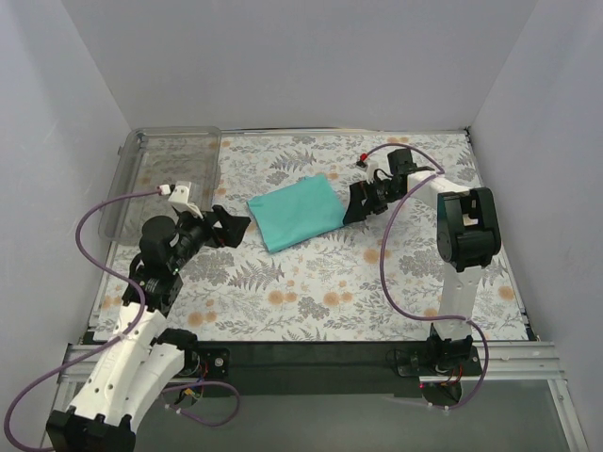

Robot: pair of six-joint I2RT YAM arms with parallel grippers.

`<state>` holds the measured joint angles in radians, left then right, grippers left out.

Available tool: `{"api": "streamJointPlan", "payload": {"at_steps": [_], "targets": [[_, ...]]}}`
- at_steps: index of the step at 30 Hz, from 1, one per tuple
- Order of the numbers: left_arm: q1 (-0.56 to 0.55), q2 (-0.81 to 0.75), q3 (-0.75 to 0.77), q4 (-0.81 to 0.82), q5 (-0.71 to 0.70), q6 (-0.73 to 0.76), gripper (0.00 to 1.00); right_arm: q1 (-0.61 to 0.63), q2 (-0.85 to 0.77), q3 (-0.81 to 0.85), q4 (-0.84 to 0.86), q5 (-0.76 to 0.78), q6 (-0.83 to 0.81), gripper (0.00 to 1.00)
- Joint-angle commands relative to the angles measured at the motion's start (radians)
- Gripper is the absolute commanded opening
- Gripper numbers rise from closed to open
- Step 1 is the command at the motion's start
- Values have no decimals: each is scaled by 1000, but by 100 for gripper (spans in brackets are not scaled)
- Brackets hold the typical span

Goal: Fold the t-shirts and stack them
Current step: Fold the tshirt

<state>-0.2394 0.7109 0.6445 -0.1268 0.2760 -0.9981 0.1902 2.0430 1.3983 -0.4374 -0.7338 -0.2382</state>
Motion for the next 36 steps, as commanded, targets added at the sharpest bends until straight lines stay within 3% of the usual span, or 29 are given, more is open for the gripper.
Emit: {"api": "streamJointPlan", "payload": {"at_steps": [1,7,15,16,17,21,28,36], "targets": [[3,-85,-16,-125,2,24,84,5,17,2,-3,8,-13,93],[3,-152,-43,-154,22,3,84,40,86,53,9,-15,63,84],[3,-223,-82,-181,8,-22,84,54,169,99,-1,-56,109,56],[3,-226,-82,-183,6,-25,84,54,171,97,0,-50,111,51],[3,-232,-80,-183,5,-24,84,52,171,94,0,-49,117,37],[5,-238,-80,-192,-1,-24,84,49,171,99,0,-29,123,3],[3,-258,-85,-194,-4,-22,84,-49,103,67,0,5,100,1],[3,-264,-89,-191,8,-20,84,-320,66,79,-63,68,-19,1]]}}
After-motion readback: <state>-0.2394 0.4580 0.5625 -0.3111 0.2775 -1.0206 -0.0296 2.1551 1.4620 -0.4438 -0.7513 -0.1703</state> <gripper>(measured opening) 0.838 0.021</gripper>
